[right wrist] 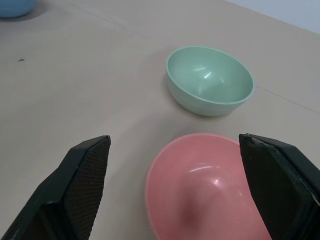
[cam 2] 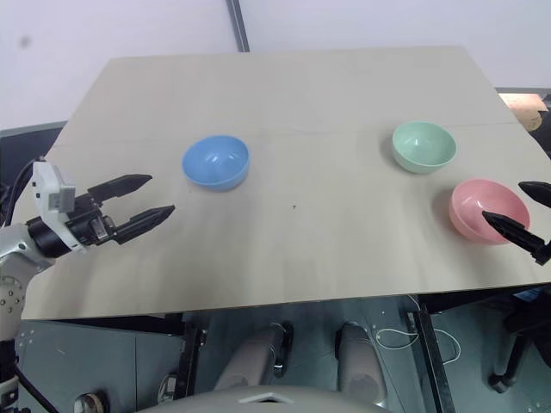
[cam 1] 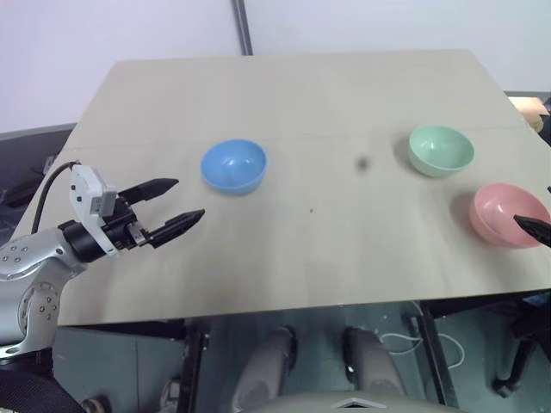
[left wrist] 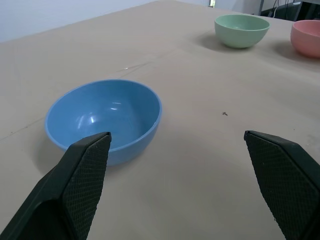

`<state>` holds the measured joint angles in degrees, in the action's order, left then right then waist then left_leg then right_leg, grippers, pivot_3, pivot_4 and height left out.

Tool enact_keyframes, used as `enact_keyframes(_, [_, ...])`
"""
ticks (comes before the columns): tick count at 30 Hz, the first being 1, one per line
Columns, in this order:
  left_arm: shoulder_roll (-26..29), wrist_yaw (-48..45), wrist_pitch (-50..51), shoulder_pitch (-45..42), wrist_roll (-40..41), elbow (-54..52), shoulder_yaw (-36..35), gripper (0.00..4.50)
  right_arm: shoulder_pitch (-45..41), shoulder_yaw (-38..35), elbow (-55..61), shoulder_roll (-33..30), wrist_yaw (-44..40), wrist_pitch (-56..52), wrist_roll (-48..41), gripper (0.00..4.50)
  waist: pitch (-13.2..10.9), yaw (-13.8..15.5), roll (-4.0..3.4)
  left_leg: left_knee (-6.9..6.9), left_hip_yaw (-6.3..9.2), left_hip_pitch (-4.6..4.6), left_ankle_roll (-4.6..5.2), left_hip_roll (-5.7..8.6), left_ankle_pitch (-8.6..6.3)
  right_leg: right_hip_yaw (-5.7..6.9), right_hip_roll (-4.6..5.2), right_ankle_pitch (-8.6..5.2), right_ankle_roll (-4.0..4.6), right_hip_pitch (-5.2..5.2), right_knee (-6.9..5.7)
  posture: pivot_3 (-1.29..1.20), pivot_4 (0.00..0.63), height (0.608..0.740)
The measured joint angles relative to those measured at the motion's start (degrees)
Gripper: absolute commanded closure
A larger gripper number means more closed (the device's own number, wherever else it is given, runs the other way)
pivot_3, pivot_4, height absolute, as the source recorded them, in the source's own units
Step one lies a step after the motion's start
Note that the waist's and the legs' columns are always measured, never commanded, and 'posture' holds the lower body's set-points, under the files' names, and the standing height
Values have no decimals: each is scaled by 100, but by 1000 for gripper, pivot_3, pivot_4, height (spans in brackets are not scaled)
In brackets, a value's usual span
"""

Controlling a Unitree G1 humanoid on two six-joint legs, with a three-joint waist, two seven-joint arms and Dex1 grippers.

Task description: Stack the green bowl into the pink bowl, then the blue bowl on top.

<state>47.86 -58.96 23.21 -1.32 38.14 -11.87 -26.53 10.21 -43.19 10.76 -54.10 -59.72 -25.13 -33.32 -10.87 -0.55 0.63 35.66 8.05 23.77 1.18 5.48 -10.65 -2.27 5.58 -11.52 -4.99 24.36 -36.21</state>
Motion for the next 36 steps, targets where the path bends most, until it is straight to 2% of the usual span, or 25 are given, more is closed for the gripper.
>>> enact_keyframes(3, [-1, -2, 2, -1, 8, -5, 2, 0, -50, 87, 1, -19, 26, 3, 62, 38, 0, -6, 0, 0, -1, 0, 0, 0, 0, 0, 0, 0, 0, 0, 0, 0, 150, 740])
enact_keyframes(12, [-83, -7, 9, -112, 47, -99, 173, 0, -486, 959, 75, -40, 217, 83, 365, 38, 0, -3, 0, 0, -2, 0, 0, 0, 0, 0, -1, 1, 0, 0, 1, 0, 150, 740])
enact_keyframes(17, [-153, -68, 79, -183, 267, -321, 302, 0, -911, 1547, 127, 120, 643, 88, 591, 38, 0, -5, 0, 1, -2, -1, 0, 0, 0, 1, -3, 1, 0, 0, 0, 0, 150, 740])
enact_keyframes(22, [-195, -623, 58, -278, 550, -935, 706, 0, -1403, 2489, 203, 55, 1073, -440, 1012, 38, 0, -1, 0, 0, -3, 1, 0, 2, 1, 0, -14, 8, 12, 3, 0, 0, 150, 740])
enact_keyframes(26, [-151, -836, -34, -182, 535, -1059, 743, 0, -1429, 2798, 193, -141, 1608, -1109, 1511, 38, 0, 12, 0, -2, -4, 3, 1, 3, 1, -1, -15, 10, 17, 5, 0, 0, 150, 740])
enact_keyframes(29, [-159, -802, -41, -69, 531, -1158, 738, 0, -1404, 2976, 120, -236, 1792, -1503, 1732, 704, 0, 10, 0, -1, -6, 2, 1, 3, 1, -2, -15, 3, 4, 4, 0, 0, 150, 740])
enact_keyframes(32, [-167, -769, -43, 8, 531, -1242, 735, 0, -1419, 3101, -15, -236, 1867, -1760, 1786, 1946, 0, 4, -1, -1, -7, 0, 2, 2, 1, -3, -15, 2, 3, 4, -1, 0, 150, 740])
enact_keyframes(36, [-167, -707, -55, 13, 530, -1242, 733, 0, -1565, 3156, -36, -236, 1864, -1839, 1799, 3831, 0, -9, -1, -1, -9, 0, 2, 1, 1, -3, -19, 2, 2, 4, -1, 0, 150, 740])
